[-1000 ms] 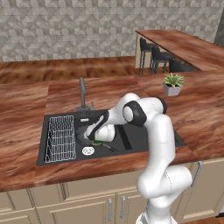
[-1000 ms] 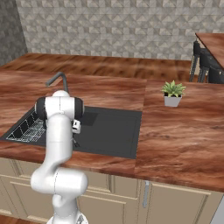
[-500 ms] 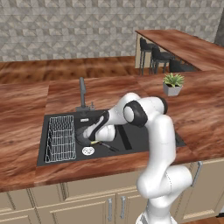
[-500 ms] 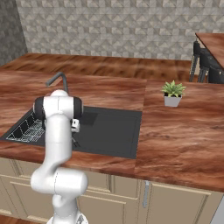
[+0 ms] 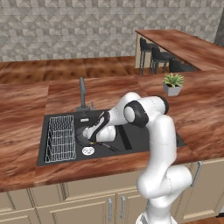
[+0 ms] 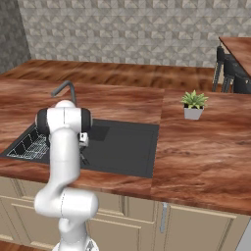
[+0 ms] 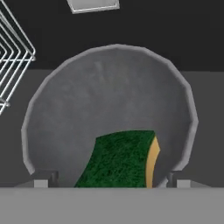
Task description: Pick the pan and sponge and place them into the sink. Then turn on the water.
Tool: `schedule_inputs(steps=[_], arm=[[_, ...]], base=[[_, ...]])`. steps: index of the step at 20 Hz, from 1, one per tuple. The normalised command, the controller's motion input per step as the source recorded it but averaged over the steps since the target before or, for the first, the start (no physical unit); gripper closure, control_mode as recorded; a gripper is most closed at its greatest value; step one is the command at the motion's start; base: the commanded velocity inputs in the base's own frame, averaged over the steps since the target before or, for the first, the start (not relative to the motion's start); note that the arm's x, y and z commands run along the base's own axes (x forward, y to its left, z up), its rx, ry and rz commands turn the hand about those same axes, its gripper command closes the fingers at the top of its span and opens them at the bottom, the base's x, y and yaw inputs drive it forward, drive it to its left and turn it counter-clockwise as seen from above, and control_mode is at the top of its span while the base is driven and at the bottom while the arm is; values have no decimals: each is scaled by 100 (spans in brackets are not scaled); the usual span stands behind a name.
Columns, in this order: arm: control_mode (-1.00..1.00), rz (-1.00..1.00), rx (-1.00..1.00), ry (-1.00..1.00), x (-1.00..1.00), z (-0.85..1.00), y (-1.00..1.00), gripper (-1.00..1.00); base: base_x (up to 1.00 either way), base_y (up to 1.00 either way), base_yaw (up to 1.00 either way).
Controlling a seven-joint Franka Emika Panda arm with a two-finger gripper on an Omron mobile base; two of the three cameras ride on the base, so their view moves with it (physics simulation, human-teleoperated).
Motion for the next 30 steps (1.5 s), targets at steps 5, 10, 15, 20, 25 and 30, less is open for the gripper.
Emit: schedule_inputs(steps=[5,10,15,20,25,30], arm=[[-100,0,0,-11,0,26,0,-100],[-100,0,1,-9,0,35,0,-100],[-100,0,1,-10,-11,40,0,-100],[-100,0,0,-10,-13,38,-1,-100],[-100,0,0,-12,-17,28,-11,-100],[-100,0,0,-11,-17,30,-18,-100]], base=[[0,0,0],[0,0,0],[0,0,0],[0,0,0],[0,0,0],[0,0,0]])
